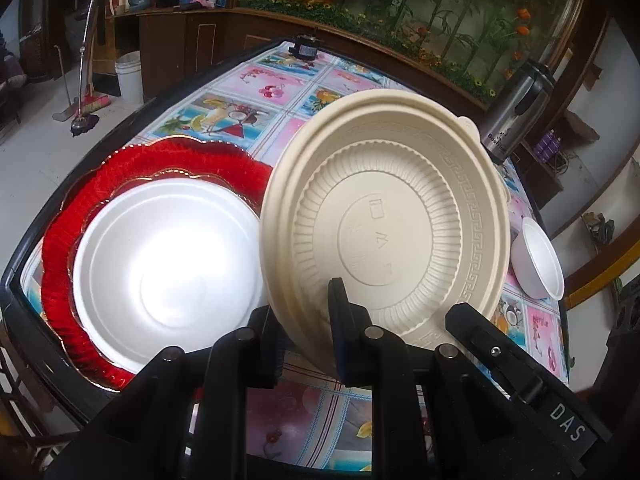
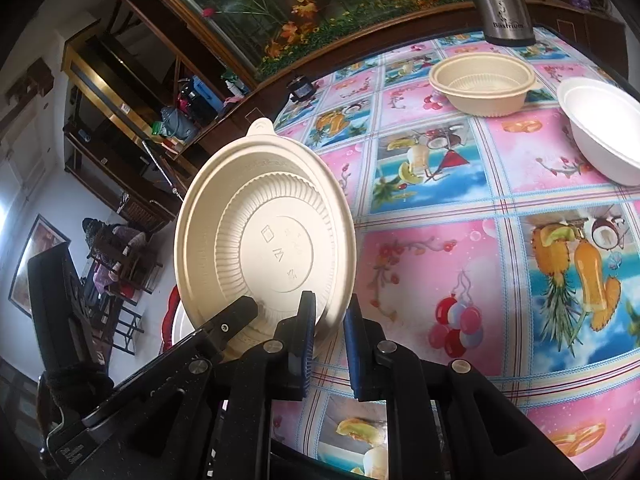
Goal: Organize plates and bowls
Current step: 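Lift the beige plate with the left tool and carry it over the stack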
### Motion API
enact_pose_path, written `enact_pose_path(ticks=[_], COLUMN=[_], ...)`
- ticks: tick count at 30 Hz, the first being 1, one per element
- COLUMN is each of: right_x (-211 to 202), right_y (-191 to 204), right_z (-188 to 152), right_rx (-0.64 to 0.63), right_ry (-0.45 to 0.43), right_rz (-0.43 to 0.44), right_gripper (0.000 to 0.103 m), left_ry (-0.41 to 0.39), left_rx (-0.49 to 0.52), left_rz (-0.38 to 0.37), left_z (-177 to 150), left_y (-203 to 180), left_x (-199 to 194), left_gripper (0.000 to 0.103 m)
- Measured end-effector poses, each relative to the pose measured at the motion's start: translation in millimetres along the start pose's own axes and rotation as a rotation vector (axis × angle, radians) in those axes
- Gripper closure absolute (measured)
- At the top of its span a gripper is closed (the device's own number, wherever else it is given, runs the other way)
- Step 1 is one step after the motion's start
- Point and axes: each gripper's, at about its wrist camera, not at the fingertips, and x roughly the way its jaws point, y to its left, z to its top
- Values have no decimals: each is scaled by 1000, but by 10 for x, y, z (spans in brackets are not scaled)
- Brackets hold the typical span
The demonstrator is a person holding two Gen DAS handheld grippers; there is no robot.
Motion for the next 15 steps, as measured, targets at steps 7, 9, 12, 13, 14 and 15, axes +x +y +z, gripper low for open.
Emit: enact_pose_path(ticks=[7,9,12,13,14,15], right_x=[-65,-68,-56,-49,-41,-39], right_y=[119,152,205,228,254,277], right_z=[26,25,22,21,20,13], right_rx=[-33,-41,-52,-58,-64,-68], right_ry=[-32,-34,-31,-28,-25,-23], right_rz=[17,23,32,36,40,44], right_gripper=[89,89,89,89,89,89], left_ry=[-74,-85,-94,-98,-102,-107], left_rx=[16,13,5,-1,-5,-8], left_rz=[13,18,25,27,30,33], left_z=[19,16,20,22,23,24], left_y=[11,46,97,127,148,169], left_x=[-184,-211,-224,-236,-250,-262], left_gripper=[86,86,86,86,86,86])
